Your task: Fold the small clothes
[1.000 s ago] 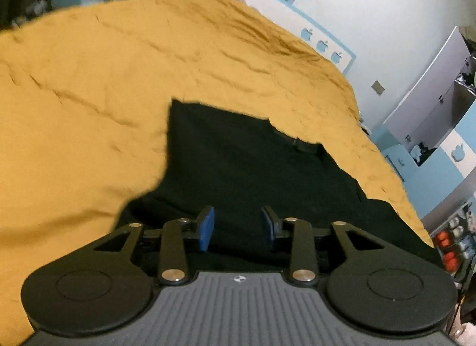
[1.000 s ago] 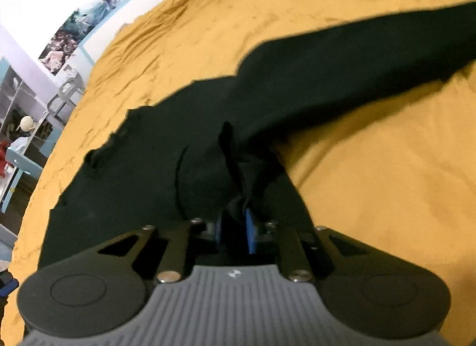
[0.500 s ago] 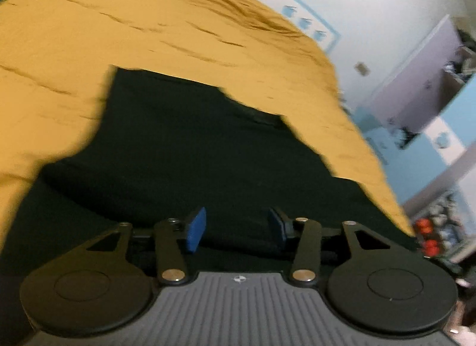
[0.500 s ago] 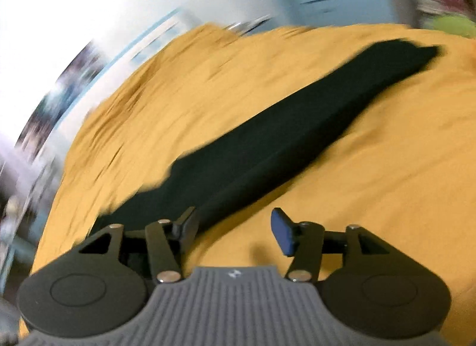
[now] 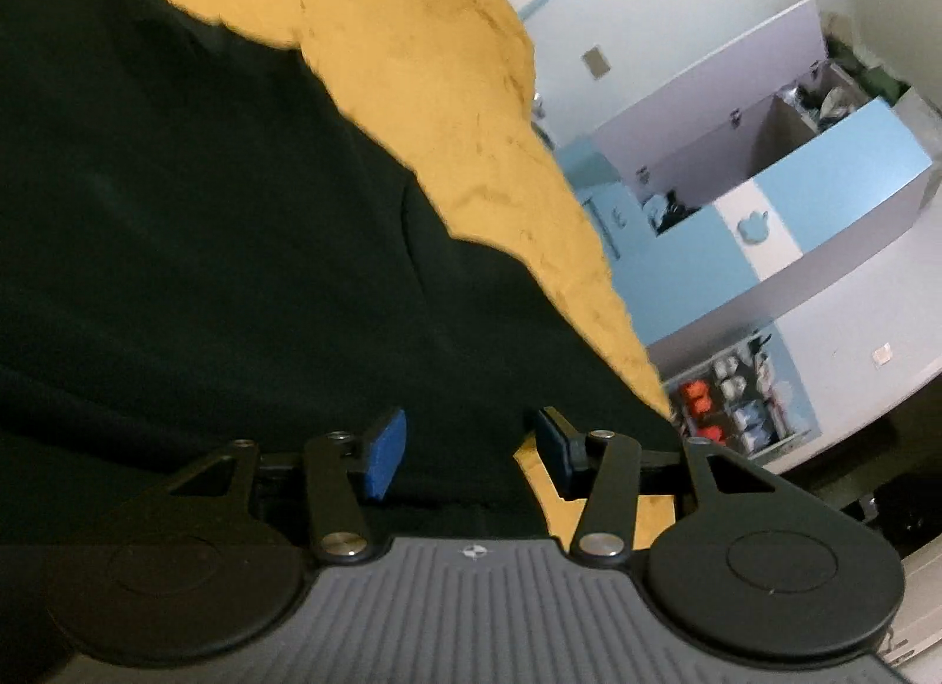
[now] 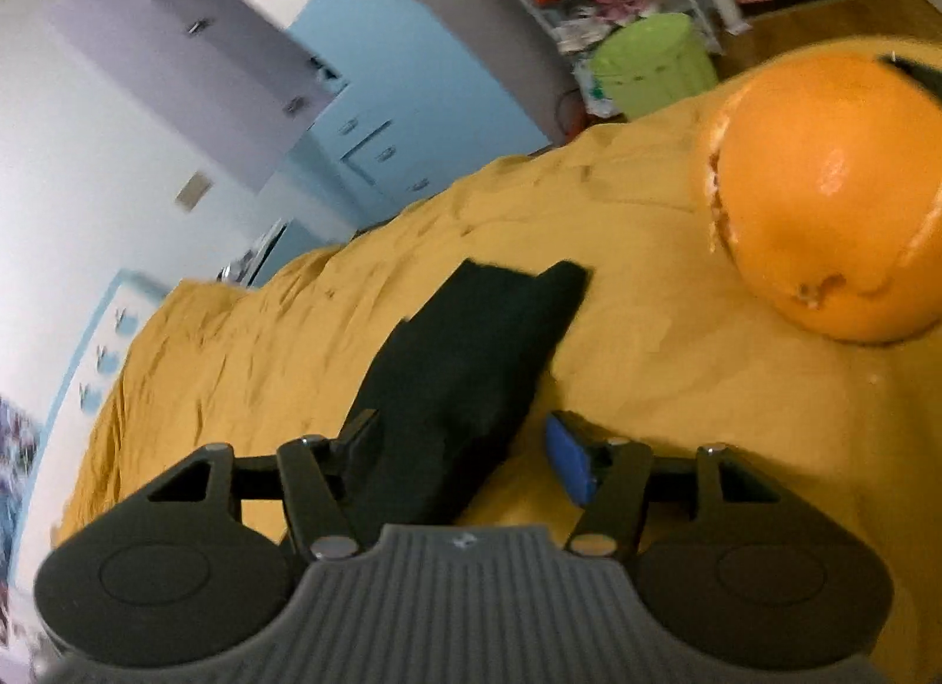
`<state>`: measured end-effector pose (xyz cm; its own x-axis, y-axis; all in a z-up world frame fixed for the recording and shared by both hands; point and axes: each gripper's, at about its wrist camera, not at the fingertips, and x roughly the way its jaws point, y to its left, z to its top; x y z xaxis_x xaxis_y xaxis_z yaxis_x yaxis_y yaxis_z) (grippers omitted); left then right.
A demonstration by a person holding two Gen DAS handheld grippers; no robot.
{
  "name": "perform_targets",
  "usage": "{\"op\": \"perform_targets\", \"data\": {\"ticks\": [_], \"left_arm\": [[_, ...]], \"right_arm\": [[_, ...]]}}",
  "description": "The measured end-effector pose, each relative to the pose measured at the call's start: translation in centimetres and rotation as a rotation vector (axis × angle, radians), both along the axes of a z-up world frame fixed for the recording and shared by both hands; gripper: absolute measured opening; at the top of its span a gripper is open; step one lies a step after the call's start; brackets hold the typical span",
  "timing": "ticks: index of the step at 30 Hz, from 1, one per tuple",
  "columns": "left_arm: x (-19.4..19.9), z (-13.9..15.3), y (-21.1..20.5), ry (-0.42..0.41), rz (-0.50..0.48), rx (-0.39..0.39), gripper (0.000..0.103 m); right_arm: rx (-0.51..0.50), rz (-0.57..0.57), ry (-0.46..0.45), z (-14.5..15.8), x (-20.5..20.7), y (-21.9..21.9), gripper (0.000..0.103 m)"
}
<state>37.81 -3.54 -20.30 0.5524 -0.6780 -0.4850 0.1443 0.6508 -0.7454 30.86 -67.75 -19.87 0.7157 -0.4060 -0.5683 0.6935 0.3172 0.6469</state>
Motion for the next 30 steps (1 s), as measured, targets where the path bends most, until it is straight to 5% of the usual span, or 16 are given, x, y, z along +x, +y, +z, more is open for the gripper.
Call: {"op": "perform_targets", "data": {"ticks": [6,8,10,18,26,30], "left_arm": [[0.5,-2.7,-1.2,0.066,-0.02,0.027,0.057],[0.4,-3.1,-1.2,0.065,-0.018,0.038,0.058],[0.4,-3.2,-0.9,0.07,-0.016,0.027,0.058],[-1.8,0.2,1.6,-0.002,0.003,0.006,0.058],[-6.4,2.6,11.2,-0.052,0.222,-0.005,0.058],[-9.0,2.2,15.8,-0.057,0.318,-0.035,0.058]], "right_arm": [[-0.045,-0.061,-0.02,-0.4,1.8,-0.7,0.068],[-0.071,-0.069,0.004,-0.4,2.3,-0.7,0.058],[-0.094,-0.04,0.048,-0.4,3.0,-1.0,0.009],[-0.277,0.099,-0.053,6.6,3.9,3.1,0.009],[-0.362,0.456,-0.314,17.8,5.8,18.8,0.008],[-0.368,0.678,-0.406,20.2,7.4,29.9,0.008]]}}
